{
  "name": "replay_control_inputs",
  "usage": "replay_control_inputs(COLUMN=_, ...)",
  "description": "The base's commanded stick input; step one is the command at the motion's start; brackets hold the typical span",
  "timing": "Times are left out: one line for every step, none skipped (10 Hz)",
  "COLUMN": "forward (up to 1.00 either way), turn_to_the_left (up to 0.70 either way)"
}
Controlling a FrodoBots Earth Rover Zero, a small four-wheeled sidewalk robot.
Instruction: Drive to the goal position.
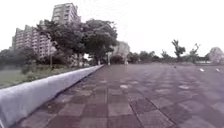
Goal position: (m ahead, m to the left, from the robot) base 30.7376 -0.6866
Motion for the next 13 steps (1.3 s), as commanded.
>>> replay_control_inputs(forward=1.00, turn_to_the_left=0.00)
replay_control_inputs(forward=1.00, turn_to_the_left=0.00)
replay_control_inputs(forward=1.00, turn_to_the_left=0.00)
replay_control_inputs(forward=1.00, turn_to_the_left=0.00)
replay_control_inputs(forward=1.00, turn_to_the_left=0.00)
replay_control_inputs(forward=1.00, turn_to_the_left=0.00)
replay_control_inputs(forward=1.00, turn_to_the_left=0.00)
replay_control_inputs(forward=1.00, turn_to_the_left=0.00)
replay_control_inputs(forward=1.00, turn_to_the_left=0.00)
replay_control_inputs(forward=1.00, turn_to_the_left=0.00)
replay_control_inputs(forward=1.00, turn_to_the_left=0.00)
replay_control_inputs(forward=0.79, turn_to_the_left=0.00)
replay_control_inputs(forward=0.00, turn_to_the_left=0.00)
